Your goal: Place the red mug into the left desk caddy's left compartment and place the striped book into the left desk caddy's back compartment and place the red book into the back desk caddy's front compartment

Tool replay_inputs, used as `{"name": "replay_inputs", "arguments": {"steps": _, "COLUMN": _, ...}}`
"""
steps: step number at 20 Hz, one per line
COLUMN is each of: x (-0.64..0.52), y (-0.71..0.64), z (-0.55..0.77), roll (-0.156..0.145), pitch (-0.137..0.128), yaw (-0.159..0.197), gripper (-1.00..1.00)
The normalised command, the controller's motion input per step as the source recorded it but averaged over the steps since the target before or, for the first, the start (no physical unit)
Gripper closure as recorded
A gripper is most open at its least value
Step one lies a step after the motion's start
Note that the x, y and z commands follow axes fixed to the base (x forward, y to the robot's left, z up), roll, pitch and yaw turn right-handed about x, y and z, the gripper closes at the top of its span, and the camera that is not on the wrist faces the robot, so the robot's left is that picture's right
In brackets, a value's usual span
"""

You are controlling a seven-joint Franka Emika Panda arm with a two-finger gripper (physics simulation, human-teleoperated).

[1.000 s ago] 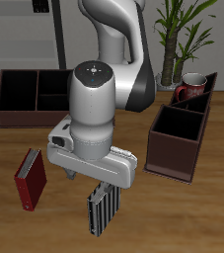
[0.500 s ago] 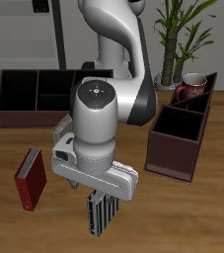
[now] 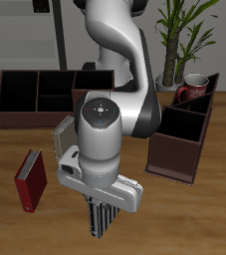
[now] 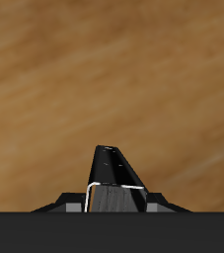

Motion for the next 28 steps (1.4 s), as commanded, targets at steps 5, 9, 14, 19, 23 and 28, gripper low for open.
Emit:
{"name": "replay_inputs", "arguments": {"steps": 5, "x": -0.04, "y": 0.02, "z": 0.06, "roll": 0.01, "pitch": 0.006, "yaw": -0.019, "gripper": 1.0}}
{"name": "replay_inputs", "arguments": {"steps": 9, "x": -0.18, "y": -0.09, "z": 0.53, "roll": -0.007, "pitch": -0.054, "yaw": 0.041, "gripper": 1.0}}
{"name": "replay_inputs", "arguments": {"steps": 14, "x": -0.28, "y": -0.15, "z": 0.87, "roll": -0.062, "pitch": -0.07, "yaw": 0.037, "gripper": 1.0}}
{"name": "replay_inputs", "arguments": {"steps": 19, "x": -0.49, "y": -0.13, "z": 0.8, "roll": -0.025, "pitch": -0.061, "yaw": 0.005, "gripper": 1.0}}
{"name": "replay_inputs", "arguments": {"steps": 23, "x": -0.81, "y": -0.06, "z": 0.87, "roll": -0.014, "pitch": -0.116, "yaw": 0.052, "gripper": 1.0}}
{"name": "replay_inputs", "arguments": {"steps": 28, "x": -0.71, "y": -0.01, "z": 0.38, "roll": -0.017, "pitch": -0.052, "yaw": 0.018, "gripper": 1.0}}
